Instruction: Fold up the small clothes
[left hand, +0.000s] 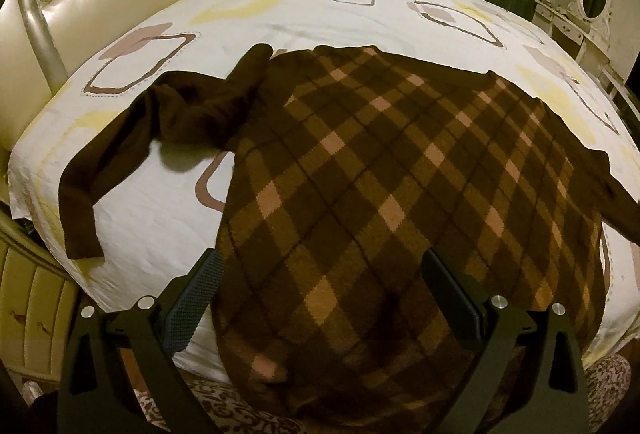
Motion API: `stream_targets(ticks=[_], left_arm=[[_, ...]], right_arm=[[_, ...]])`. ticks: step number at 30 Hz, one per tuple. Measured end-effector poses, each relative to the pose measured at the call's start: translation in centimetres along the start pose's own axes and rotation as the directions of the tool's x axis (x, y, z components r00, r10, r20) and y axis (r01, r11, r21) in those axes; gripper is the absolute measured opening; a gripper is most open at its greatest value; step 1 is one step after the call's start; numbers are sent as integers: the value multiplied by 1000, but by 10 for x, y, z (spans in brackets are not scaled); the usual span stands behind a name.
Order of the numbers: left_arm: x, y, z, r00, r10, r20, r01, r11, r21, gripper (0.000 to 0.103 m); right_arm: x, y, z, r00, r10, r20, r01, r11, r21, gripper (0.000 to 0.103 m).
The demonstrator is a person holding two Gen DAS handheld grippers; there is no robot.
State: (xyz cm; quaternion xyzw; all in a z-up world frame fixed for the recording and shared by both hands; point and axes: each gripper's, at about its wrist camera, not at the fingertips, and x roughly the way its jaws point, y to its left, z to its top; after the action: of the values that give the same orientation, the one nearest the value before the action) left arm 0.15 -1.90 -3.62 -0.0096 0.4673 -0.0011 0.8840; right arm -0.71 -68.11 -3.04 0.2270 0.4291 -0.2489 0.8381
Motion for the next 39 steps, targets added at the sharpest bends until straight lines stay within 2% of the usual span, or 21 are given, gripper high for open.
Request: stream_targets(ticks=[3,6,9,12,15,21,25,28,30,32,37,39], left_arm=[[-1,0,1,1000,-5,9,5,1000,-2,99],[-2,-1,2,1000,-7,19,7,1000,-1,99],[-3,-1,1,1000,-10,18,10,1000,-4,99],[-2,-2,1,1000,-10,13,10,1000,-4,99],[-2,-2,0,1000,-16,13,16,1000,-4,99],[3,1,-1,999,-34,1,34,999,-19,99],[9,4,0,997,-63,-33,63,998,-24,99],[8,10,2,997,-68,-25,68,998,-16,99],[6,17,5,999,-51,-12,51,999,-3,99],[4,23,6,999,-32,-7,32,999,11,99],[0,59,-3,996,81,39,-85,993,85,99],[2,83,-9,994,110,28,-112,992,64,99]], right_arm=[[-19,-36,-9,997,55,48,-61,991,116,3],[-32,-69,-23,995,54,89,-70,980,186,3],[-30,-97,-37,995,53,82,-72,967,243,3],[-22,-117,-51,994,90,66,-107,943,315,3],[-17,-124,-58,991,117,71,-135,928,347,3],[-25,-119,-59,992,87,91,-112,941,321,3],[-24,-124,-62,992,93,83,-116,932,344,4],[-37,-124,-62,992,56,111,-93,926,365,13],[-48,-122,-62,990,37,139,-85,929,359,24],[-61,-118,-63,984,27,175,-87,933,349,42],[-77,-90,-67,974,95,204,-152,947,282,49],[-78,-74,-70,973,119,195,-166,955,246,51]])
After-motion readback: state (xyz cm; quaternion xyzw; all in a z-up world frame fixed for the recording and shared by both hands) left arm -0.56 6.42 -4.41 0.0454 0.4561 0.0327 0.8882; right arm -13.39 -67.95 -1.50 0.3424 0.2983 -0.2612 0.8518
